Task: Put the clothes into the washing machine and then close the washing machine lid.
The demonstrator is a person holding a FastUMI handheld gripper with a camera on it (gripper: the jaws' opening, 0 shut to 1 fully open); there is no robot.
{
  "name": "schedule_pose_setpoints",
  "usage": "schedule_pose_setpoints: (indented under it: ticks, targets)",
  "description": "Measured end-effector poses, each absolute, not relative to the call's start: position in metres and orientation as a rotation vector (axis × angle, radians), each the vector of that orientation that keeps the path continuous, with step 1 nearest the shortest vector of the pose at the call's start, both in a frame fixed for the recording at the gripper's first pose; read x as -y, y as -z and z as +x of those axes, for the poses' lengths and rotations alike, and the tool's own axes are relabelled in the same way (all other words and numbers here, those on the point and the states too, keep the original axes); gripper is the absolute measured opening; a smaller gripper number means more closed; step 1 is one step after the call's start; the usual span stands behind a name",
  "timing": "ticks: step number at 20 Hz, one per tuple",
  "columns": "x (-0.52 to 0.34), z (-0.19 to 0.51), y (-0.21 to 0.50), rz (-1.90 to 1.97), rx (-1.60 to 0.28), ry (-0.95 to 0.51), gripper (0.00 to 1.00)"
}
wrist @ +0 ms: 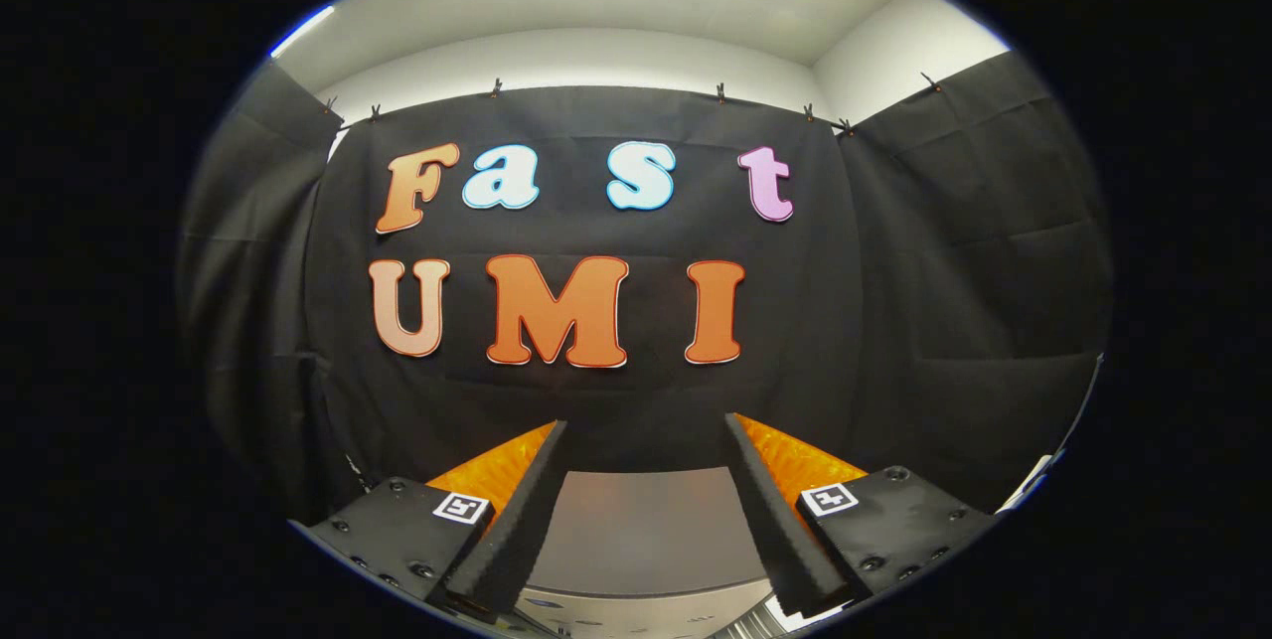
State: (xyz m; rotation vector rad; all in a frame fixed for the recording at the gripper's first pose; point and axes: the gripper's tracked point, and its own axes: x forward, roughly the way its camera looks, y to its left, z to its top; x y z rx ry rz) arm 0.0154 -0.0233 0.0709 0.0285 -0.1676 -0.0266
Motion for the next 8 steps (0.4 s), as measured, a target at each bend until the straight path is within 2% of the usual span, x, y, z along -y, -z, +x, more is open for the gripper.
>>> schedule_pose_setpoints:
  ticks: [8]
  targets:
    - [0.0205,0.0159,-0.0717,0.015,0.17,0.029,0.98]
